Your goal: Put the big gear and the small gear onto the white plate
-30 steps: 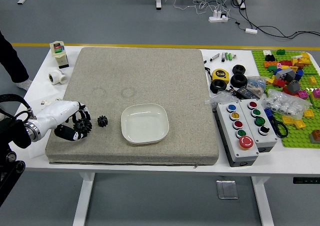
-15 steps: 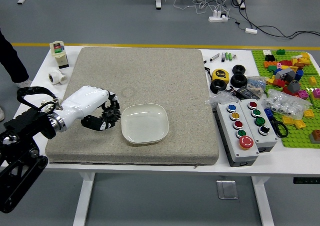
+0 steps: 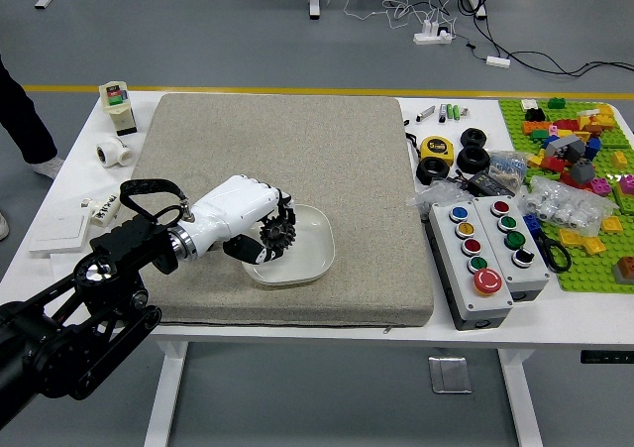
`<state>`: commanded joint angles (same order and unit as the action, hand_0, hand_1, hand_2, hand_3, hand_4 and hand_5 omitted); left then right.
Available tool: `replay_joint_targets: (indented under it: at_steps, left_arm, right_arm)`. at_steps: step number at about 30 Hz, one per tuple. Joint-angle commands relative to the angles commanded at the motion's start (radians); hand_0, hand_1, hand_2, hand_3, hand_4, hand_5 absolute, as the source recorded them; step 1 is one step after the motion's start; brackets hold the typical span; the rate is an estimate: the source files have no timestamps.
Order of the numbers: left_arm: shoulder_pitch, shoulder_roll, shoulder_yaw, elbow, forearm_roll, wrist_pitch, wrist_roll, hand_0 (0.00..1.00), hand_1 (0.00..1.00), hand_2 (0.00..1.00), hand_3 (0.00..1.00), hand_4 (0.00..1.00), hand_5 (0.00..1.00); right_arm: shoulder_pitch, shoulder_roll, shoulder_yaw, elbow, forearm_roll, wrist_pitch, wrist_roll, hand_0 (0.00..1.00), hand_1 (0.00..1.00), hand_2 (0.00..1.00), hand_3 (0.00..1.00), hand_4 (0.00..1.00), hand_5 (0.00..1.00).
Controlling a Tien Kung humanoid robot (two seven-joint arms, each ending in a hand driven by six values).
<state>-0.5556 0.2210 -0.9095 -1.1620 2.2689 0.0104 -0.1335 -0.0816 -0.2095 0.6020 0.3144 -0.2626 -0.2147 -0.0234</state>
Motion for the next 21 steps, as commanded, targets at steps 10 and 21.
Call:
replay_joint_targets:
  at_steps: [10, 21]
  left_arm:
    - [-0.021, -0.017, -0.02, 0.051, 0.0, 0.003, -0.013, 0.548, 0.715, 0.852, 0.847, 0.998, 0.502]
    - [0.016, 0.023, -0.136, -0.053, 0.0, -0.009, -0.032, 0.545, 0.703, 0.791, 0.829, 0.998, 0.365]
  right_arm:
    - [0.002, -0.001, 0.0, 0.0, 0.0, 0.001, 0.001, 0.755, 0.796, 0.824, 0.749, 0.923, 0.785]
    - [0.001, 0.001, 0.007, -0.001, -0.002, 0.001, 0.001, 0.757, 0.796, 0.824, 0.75, 0.923, 0.784]
